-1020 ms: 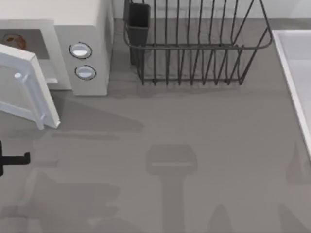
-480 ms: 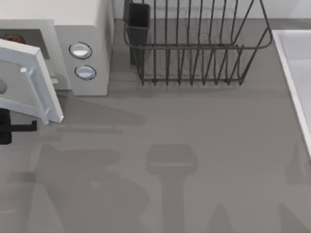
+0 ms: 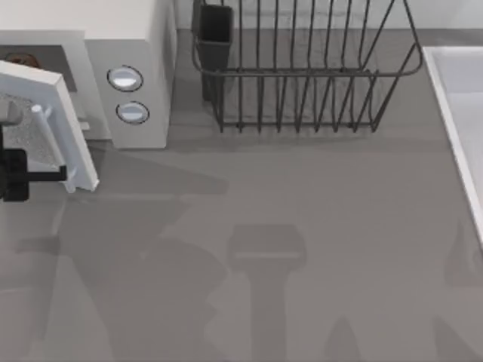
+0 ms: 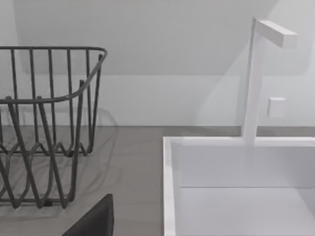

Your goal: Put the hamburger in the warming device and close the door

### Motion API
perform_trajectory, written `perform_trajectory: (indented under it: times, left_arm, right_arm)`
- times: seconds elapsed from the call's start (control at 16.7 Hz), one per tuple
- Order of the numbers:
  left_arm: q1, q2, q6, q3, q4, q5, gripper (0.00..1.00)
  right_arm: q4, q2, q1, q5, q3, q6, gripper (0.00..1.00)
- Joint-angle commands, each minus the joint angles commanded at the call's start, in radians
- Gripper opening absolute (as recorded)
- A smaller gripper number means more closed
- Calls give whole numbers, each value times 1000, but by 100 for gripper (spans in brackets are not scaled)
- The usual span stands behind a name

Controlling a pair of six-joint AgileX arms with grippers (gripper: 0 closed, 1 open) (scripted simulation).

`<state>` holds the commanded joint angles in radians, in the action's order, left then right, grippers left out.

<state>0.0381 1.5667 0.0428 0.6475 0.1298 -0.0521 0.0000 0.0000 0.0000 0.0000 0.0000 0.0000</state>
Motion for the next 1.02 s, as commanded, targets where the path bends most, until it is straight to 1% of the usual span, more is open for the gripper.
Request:
perform_trajectory:
  times: [0.18,0.3,0.78,0.9,1.02]
  left_arm:
    - [5,-2,0,-2,-2,0,0]
    - [3,31,-1,33,-5,0,0]
    - [-13,311,-11,339,-29,8,0]
    - [-16,352,-12,385,-34,10,0]
    - [-17,361,-12,395,-35,10,0]
  right_arm:
    - [0,0,0,0,0,0,100]
    - [0,0,0,0,0,0,100]
    - [0,0,0,0,0,0,100]
    - [0,0,0,0,0,0,100]
    - [0,0,0,0,0,0,100]
